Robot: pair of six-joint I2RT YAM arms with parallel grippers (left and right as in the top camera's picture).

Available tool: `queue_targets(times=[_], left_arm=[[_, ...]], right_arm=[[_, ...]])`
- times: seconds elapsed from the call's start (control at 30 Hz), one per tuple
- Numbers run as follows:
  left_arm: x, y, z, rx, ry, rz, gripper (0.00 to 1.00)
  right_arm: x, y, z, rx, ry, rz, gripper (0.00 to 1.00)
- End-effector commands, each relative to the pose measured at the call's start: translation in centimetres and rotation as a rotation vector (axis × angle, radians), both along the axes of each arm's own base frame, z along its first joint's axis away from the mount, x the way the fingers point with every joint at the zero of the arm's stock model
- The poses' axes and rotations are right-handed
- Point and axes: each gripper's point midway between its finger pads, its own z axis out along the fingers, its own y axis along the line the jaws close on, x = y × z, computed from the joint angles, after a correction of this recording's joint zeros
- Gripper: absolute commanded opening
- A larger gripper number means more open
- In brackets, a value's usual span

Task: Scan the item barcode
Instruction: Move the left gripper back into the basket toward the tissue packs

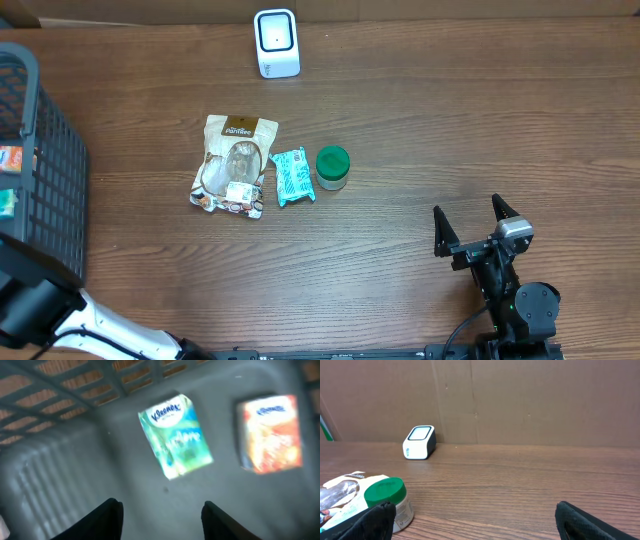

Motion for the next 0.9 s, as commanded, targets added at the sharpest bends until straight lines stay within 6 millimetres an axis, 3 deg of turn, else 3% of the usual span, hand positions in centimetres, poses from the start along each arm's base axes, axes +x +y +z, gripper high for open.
queue_targets(times=[0.0, 0.2, 0.47, 0.7, 0.87], left_arm=[[-0.1, 1.1, -2.4, 0.018, 0.073, -0.027, 0.58], [2.8, 2.1, -4.7, 0.074, 0.097, -0.209, 0.59], [7.1, 1.0, -4.5, 0.160, 0.097, -0.382, 0.60], [6.0, 1.0, -4.4, 0.190, 0.189, -0.329, 0.50], [5.2, 1.3, -4.5, 0.197, 0.213, -0.293, 0.56]], right_arm=[[0.0, 0.2, -0.3, 0.005, 0.000, 0.009, 1.00], [0.0, 0.2, -0.3, 0.005, 0.000, 0.009, 1.00], [0.0, 0.2, -0.3, 0.005, 0.000, 0.009, 1.00], [0.0, 0.2, -0.3, 0.005, 0.000, 0.009, 1.00], [0.0, 0.2, -0.3, 0.005, 0.000, 0.009, 1.00]])
